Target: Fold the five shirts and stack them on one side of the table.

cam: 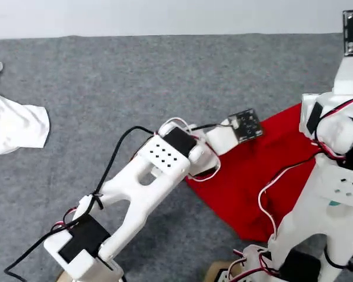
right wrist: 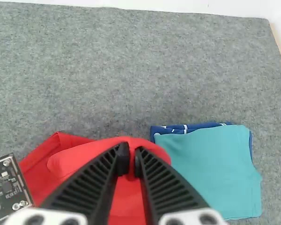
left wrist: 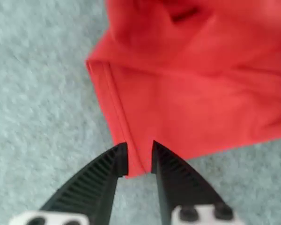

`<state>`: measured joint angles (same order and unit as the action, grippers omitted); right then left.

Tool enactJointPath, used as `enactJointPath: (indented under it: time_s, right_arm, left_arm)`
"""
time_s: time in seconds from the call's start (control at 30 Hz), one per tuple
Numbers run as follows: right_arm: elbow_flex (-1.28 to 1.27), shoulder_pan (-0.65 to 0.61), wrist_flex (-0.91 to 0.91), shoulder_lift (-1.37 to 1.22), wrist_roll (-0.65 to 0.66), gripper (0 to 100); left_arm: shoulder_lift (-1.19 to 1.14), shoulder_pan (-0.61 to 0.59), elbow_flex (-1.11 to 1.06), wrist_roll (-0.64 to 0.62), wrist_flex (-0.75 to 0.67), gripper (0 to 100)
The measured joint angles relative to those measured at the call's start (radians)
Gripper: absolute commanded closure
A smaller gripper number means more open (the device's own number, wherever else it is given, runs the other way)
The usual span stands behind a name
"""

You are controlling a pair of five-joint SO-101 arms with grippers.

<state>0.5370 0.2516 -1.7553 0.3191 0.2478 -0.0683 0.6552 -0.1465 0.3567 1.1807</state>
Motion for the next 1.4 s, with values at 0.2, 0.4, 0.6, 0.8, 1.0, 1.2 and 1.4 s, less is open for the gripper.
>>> enactJointPath:
  time_s: [0.2,0.4,0.6,0.8,1.0,1.2,1.4]
  right_arm:
    - [0.0,0.0,0.0,0.0,0.0,98.9]
    - [0.0,0.0,0.0,0.0,0.0,98.9]
    - [0.0,-0.028,0.0,0.026,0.0,98.9]
    - [0.0,-0.052,0.0,0.054,0.0,98.9]
    - [0.0,-0.052,0.0,0.069,0.034,98.9]
    - [0.0,-0.052,0.0,0.11,0.087,98.9]
    - [0.0,-0.052,0.052,0.167,0.091,98.9]
  left_arm:
    - [0.0,0.005,0.031,-0.092,-0.074,77]
    - [0.0,0.005,0.031,-0.213,-0.16,77]
    - [-0.012,0.035,0.032,-0.299,-0.255,77]
    - [-0.12,0.097,0.041,-0.316,-0.319,78]
    - [-0.169,0.104,0.077,-0.319,-0.33,100]
    - [-0.169,0.04,0.264,-0.319,-0.187,100]
    - [-0.169,-0.043,0.597,-0.319,0.081,100]
